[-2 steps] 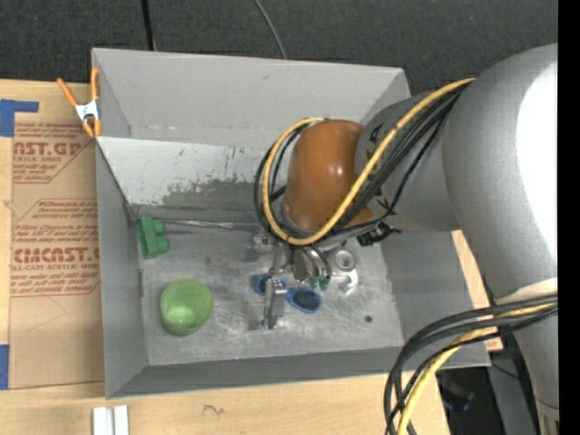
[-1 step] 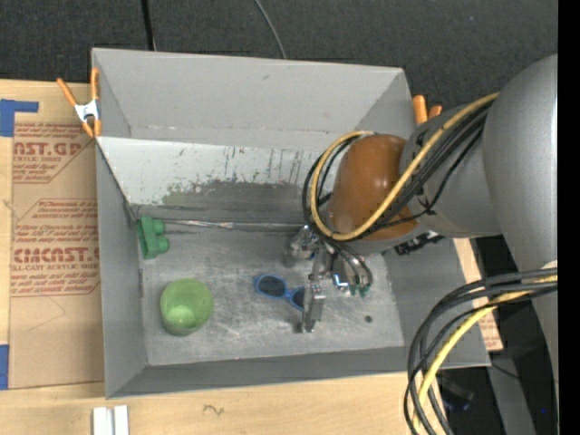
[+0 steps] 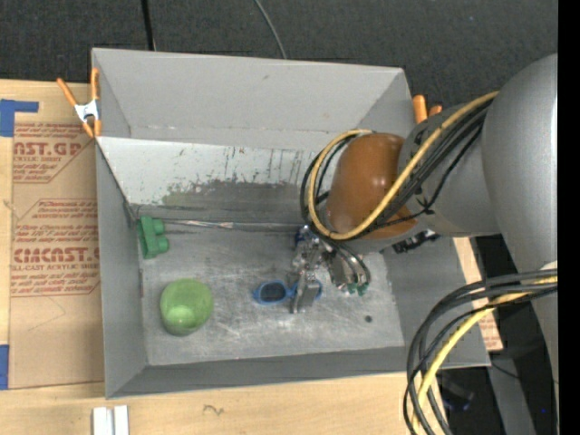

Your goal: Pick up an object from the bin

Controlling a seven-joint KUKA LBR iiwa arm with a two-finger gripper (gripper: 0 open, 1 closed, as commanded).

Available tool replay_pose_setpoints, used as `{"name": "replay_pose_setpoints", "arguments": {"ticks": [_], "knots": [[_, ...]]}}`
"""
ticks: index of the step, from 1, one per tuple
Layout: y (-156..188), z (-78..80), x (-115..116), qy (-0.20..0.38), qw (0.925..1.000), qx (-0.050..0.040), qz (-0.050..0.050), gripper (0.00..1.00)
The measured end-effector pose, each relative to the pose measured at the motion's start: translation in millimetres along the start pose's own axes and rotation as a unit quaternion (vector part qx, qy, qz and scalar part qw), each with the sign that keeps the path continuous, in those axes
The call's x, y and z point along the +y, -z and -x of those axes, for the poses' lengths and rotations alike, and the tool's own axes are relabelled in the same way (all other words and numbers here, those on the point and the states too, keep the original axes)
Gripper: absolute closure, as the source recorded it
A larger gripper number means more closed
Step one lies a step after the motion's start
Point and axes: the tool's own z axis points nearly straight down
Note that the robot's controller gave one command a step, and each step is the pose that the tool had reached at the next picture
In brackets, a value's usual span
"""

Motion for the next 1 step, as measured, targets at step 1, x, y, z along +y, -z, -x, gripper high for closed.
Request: {"name": "replay_pose_setpoints", "arguments": {"ticks": [1], "knots": [[152.1,-1.2,-26.2,0.095,0.9955,0.0002,-0.001,1.00]]}}
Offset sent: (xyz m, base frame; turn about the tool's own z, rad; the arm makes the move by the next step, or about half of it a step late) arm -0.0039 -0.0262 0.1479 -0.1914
